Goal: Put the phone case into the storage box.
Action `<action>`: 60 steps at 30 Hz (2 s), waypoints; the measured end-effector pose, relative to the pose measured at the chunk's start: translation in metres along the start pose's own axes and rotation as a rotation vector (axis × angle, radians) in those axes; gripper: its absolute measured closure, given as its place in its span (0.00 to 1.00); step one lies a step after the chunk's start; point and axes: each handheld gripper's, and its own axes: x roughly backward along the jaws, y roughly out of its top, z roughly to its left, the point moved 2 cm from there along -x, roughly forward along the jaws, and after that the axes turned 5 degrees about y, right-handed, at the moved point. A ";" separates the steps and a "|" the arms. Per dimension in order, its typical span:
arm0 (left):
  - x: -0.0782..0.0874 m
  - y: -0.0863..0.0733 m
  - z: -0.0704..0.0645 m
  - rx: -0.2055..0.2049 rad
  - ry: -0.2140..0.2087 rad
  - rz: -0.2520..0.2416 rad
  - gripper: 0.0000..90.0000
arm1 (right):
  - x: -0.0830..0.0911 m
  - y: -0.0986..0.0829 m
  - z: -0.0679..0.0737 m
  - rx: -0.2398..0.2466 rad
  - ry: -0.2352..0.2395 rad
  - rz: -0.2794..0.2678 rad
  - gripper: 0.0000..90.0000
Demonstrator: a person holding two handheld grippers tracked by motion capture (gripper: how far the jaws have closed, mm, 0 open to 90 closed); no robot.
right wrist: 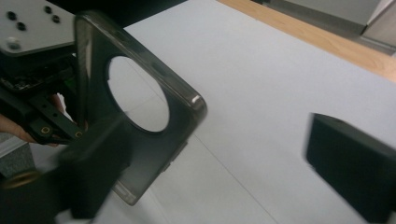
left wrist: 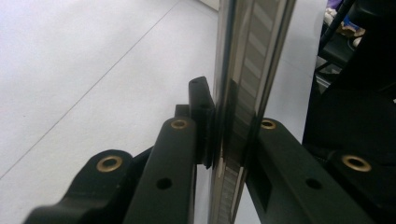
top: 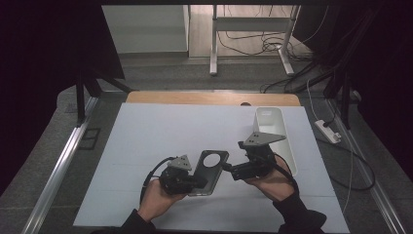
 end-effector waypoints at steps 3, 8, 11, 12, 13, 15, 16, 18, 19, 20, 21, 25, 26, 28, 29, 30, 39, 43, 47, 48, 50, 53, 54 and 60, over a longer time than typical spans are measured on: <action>0.000 0.000 0.000 0.003 -0.005 0.002 0.94 | 0.001 0.002 0.003 0.022 0.001 -0.001 0.43; 0.000 0.000 0.000 0.002 -0.017 0.001 0.94 | 0.004 0.003 0.004 0.047 0.006 -0.016 0.66; 0.000 0.000 -0.001 -0.001 -0.025 -0.001 0.94 | 0.005 0.003 0.005 0.062 0.016 -0.016 0.75; 0.000 0.000 -0.001 -0.001 -0.029 -0.001 0.94 | 0.005 0.003 0.005 0.068 0.019 -0.013 0.76; 0.000 0.000 -0.001 -0.002 -0.031 -0.001 0.94 | 0.005 0.003 0.005 0.069 0.022 -0.015 0.78; 0.000 0.000 -0.001 -0.002 -0.036 -0.002 0.94 | 0.005 0.003 0.006 0.068 0.027 -0.020 0.80; 0.000 0.000 0.000 -0.001 -0.040 -0.003 0.94 | 0.005 0.003 0.007 0.069 0.035 -0.023 0.84; 0.000 0.000 0.000 -0.008 -0.052 0.000 0.94 | 0.005 0.003 0.007 0.070 0.036 -0.024 0.84; 0.000 0.000 0.001 -0.010 -0.054 -0.001 0.94 | 0.006 0.003 0.007 0.073 0.034 -0.026 0.85; 0.000 0.000 0.001 -0.008 -0.054 -0.003 0.94 | 0.006 0.003 0.007 0.067 0.044 -0.032 0.86; 0.000 0.000 0.001 -0.009 -0.057 -0.005 0.94 | 0.007 0.003 0.007 0.063 0.050 -0.034 0.86; -0.001 -0.001 0.001 -0.009 -0.069 -0.007 0.94 | 0.007 0.003 0.007 0.057 0.053 -0.038 0.87; -0.002 -0.001 0.001 -0.009 -0.072 -0.010 0.94 | 0.008 0.003 0.007 0.052 0.055 -0.039 0.87; -0.002 -0.001 0.001 -0.015 -0.074 -0.009 0.94 | 0.008 0.003 0.006 0.044 0.056 -0.041 0.87; -0.002 -0.001 0.002 -0.016 -0.074 -0.012 0.94 | 0.008 0.003 0.006 0.040 0.055 -0.041 0.87; -0.003 -0.001 0.002 -0.013 -0.077 -0.016 0.94 | 0.008 0.003 0.006 0.037 0.054 -0.042 0.88; -0.004 0.002 -0.001 -0.027 -0.081 -0.045 0.82 | 0.012 0.005 0.006 0.031 0.036 -0.063 0.88; -0.005 0.003 -0.002 -0.032 -0.065 -0.060 0.68 | 0.013 0.005 0.006 0.030 0.026 -0.063 0.88; -0.002 0.005 -0.002 -0.046 -0.019 -0.072 0.49 | 0.015 0.005 0.004 0.031 0.018 -0.064 0.88; -0.002 0.005 -0.002 -0.046 -0.019 -0.072 0.44 | 0.016 0.004 0.004 0.031 0.016 -0.065 0.88; -0.001 0.005 -0.001 -0.052 0.010 -0.073 0.37 | 0.017 0.004 0.003 0.030 0.012 -0.064 0.88; 0.003 0.005 -0.001 -0.046 0.035 -0.081 0.26 | 0.019 0.004 0.001 0.029 0.006 -0.068 0.89; 0.004 0.005 -0.001 -0.044 0.031 -0.080 0.23 | 0.020 0.004 0.000 0.027 0.004 -0.069 0.89; 0.013 -0.001 0.001 -0.041 0.050 -0.073 0.12 | 0.025 0.004 -0.008 0.023 -0.007 -0.071 0.89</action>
